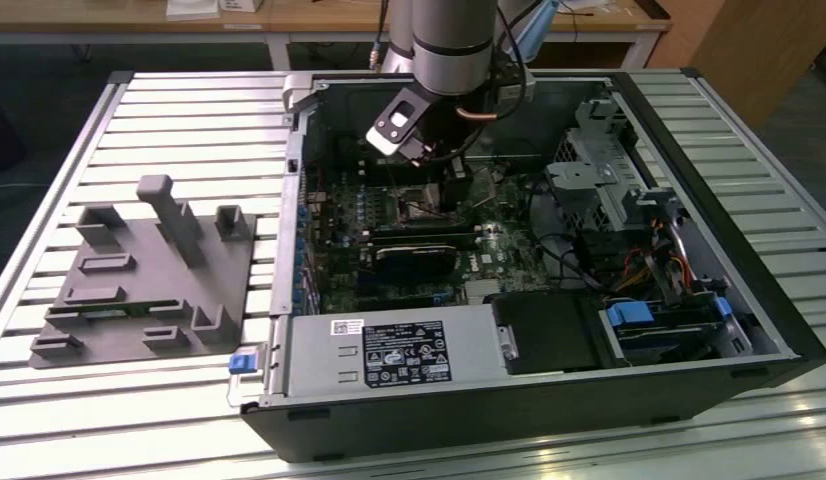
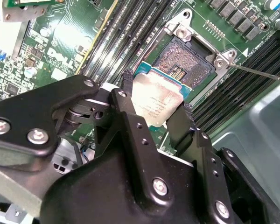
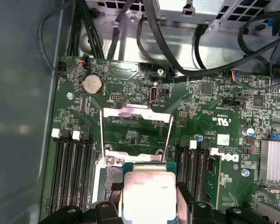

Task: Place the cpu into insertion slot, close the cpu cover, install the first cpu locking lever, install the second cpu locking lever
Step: 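Place the cpu into insertion slot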

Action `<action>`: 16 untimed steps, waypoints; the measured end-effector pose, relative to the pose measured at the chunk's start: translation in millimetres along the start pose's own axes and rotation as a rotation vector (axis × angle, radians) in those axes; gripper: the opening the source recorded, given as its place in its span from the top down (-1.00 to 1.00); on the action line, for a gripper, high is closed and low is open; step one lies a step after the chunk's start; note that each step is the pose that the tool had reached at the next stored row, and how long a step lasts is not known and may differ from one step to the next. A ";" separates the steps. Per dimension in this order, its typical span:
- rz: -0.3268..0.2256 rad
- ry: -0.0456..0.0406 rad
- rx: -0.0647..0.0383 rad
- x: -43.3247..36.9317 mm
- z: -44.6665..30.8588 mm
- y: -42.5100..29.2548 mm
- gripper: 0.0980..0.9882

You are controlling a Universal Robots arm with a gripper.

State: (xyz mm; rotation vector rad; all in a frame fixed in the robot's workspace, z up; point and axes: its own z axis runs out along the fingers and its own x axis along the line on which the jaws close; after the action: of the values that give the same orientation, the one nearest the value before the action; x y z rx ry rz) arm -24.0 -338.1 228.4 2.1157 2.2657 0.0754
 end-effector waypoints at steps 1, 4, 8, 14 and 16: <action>0.002 -0.0002 0.000 0.3 0.2 0.0 0.00; 0.006 -0.0005 0.000 1.9 0.7 0.1 0.00; 0.010 -0.0008 0.000 4.0 1.3 0.2 0.00; 0.018 -0.0015 0.000 6.2 2.9 0.2 0.00; 0.020 -0.0014 0.000 7.3 3.5 0.1 0.00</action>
State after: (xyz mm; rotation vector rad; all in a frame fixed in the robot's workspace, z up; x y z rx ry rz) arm -24.1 -330.9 225.0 2.1379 2.2440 0.0745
